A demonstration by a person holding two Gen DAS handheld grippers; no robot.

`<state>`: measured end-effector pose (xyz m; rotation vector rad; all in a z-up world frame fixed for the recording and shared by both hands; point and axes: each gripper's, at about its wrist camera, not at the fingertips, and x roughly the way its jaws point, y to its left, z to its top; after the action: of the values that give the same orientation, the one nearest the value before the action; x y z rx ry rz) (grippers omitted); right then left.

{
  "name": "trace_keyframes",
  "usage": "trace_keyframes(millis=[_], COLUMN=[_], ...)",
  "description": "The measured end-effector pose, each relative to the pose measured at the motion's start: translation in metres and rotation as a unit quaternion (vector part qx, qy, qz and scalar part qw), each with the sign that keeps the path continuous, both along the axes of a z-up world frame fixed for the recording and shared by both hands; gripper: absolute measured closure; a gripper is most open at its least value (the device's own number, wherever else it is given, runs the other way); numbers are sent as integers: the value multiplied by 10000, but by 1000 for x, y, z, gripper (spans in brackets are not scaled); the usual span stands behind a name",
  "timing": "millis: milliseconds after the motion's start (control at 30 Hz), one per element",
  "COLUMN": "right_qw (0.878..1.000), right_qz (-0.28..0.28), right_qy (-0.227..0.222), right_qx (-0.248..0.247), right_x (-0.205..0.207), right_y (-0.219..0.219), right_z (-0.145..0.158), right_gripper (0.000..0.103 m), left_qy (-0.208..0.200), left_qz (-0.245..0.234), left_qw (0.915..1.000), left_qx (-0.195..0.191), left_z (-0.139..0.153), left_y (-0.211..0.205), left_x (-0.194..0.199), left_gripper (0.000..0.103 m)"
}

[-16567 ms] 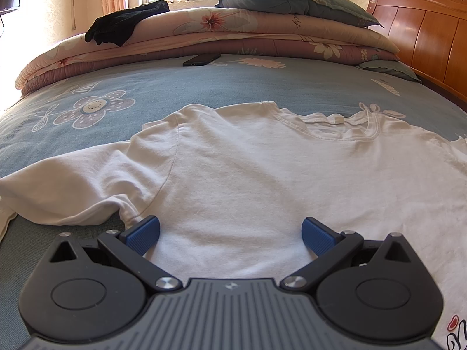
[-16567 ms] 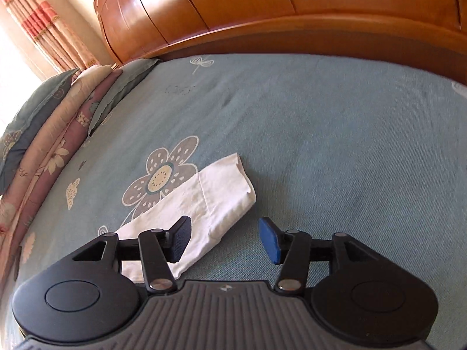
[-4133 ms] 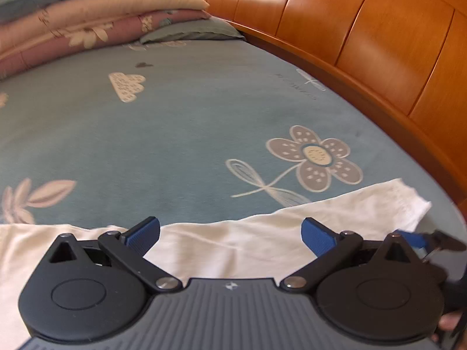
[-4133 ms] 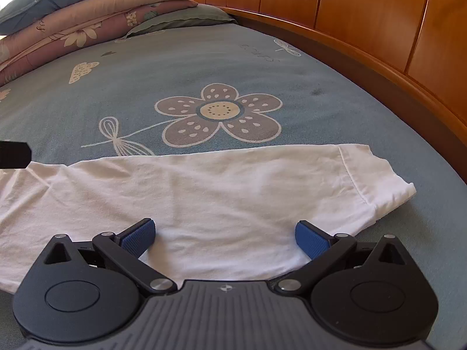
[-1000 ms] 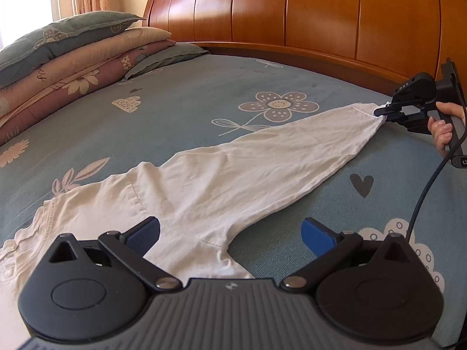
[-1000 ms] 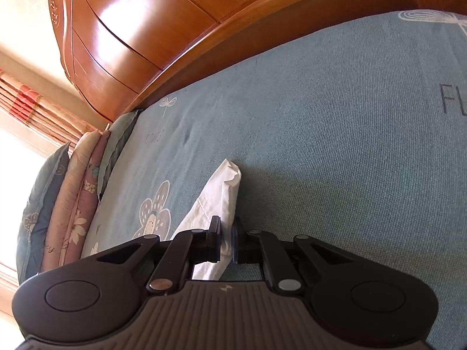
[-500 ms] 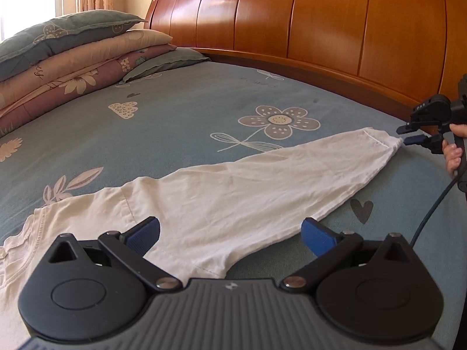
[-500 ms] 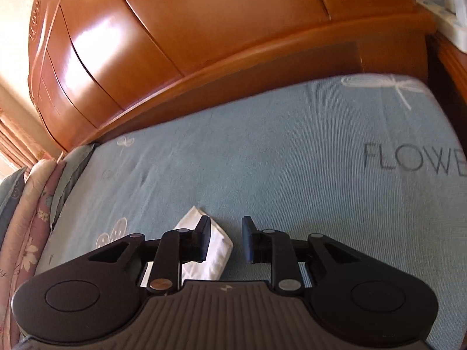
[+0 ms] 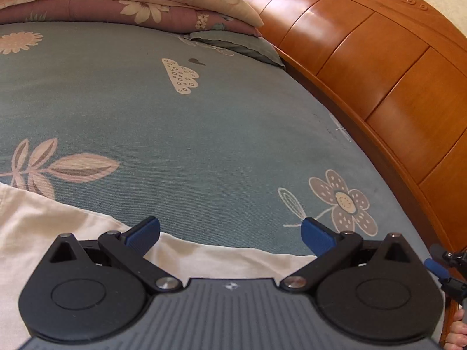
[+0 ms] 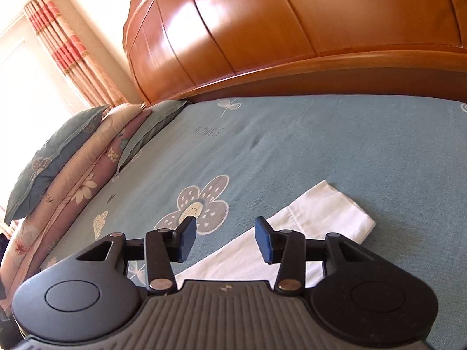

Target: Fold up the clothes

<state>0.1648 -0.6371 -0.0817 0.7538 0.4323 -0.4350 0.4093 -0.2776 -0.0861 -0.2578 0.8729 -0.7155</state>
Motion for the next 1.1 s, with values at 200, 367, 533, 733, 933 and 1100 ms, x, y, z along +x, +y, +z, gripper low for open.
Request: trace_keyframes(millis=[200, 367, 533, 733, 933, 1100], right_qw=[9913, 9814, 9802, 9775, 9438, 8990], right_qz=[878, 1164, 1342, 2087, 3219, 4082], right_qy=[964, 1375, 1203, 309, -18, 98], right_qx=[-174, -670, -821, -22, 754, 1584], right_x=[24, 35, 38, 35, 43, 51], right_y=[27, 45, 50, 64, 103, 145], right_z=[-14, -17, -15, -4, -5, -14], right_gripper=[39, 29, 25, 25, 26, 26], left_qy=[330, 328, 282, -1234, -2591, -2406], left_qz=[-889, -710, -500, -679, -677, -472], left_qw=[9953, 9967, 9977, 9834, 9218, 9210], left_qx=[-181, 217, 350, 1143, 2803, 3026], left_z=[-1, -19, -11, 28, 22, 10], left_y=[-23, -50, -59, -21, 24, 42], left_x=[-23, -6, 4, -56, -131, -143], left_gripper=[1, 1, 1, 1, 1, 1])
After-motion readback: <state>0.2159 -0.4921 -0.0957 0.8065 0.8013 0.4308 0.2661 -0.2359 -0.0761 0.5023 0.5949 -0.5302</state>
